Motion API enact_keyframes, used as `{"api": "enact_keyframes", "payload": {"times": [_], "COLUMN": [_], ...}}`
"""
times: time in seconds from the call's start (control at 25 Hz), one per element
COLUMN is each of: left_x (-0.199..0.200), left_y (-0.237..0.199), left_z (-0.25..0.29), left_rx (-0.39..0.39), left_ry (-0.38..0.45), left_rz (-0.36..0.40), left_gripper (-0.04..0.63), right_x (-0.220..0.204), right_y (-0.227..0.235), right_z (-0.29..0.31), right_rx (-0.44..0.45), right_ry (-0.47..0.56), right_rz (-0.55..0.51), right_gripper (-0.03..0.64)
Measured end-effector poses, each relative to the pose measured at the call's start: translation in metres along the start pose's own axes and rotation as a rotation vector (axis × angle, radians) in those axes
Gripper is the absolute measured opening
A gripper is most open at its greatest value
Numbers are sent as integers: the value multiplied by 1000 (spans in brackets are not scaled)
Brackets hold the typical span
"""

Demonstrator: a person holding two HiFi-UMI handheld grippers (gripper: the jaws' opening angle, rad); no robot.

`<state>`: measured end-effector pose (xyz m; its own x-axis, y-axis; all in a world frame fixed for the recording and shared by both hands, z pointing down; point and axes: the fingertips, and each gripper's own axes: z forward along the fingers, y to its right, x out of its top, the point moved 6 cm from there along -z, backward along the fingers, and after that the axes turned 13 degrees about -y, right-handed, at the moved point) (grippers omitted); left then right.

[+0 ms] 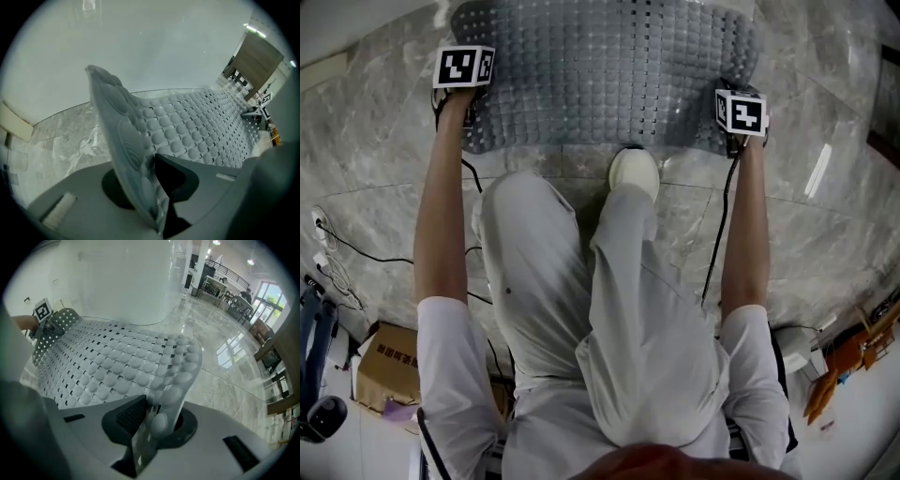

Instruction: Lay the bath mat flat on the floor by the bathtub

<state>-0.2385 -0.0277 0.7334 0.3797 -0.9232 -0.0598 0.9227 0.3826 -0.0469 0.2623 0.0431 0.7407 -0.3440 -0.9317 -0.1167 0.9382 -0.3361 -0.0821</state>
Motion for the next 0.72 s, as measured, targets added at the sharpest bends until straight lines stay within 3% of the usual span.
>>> {"api": "enact_keyframes", "payload": {"times": [0.16, 0.24, 0.28, 0.32, 0.44, 0.6, 0.72], "left_x": [-2, -2, -2, -2, -3, -5, -7], "left_y": [-7, -10, -12, -14, -22, -27, -34], "left_z": [6, 6, 6, 6, 8, 8, 8], "left_rx": [-2, 1, 3, 2, -11, -8, -18], "left_ry": [2, 2, 1, 1, 11, 19, 26], "left_rz": [-12, -8, -10, -15, -42, -63, -80], "left_gripper": [120, 146, 168, 186, 244, 286, 330], "right_x": [-6, -9, -11, -12, -13, -18, -20], "right_y": [9, 16, 19, 21, 22, 29, 31], "right_z": [4, 6, 8, 8, 9, 10, 9], "right_rx": [99, 144, 156, 161, 151, 145, 173], "right_ry": [55, 73, 78, 80, 89, 107, 107], "right_rz": [67, 112, 124, 128, 122, 158, 154], "right_gripper": [71, 115, 169, 207, 210, 282, 298]}}
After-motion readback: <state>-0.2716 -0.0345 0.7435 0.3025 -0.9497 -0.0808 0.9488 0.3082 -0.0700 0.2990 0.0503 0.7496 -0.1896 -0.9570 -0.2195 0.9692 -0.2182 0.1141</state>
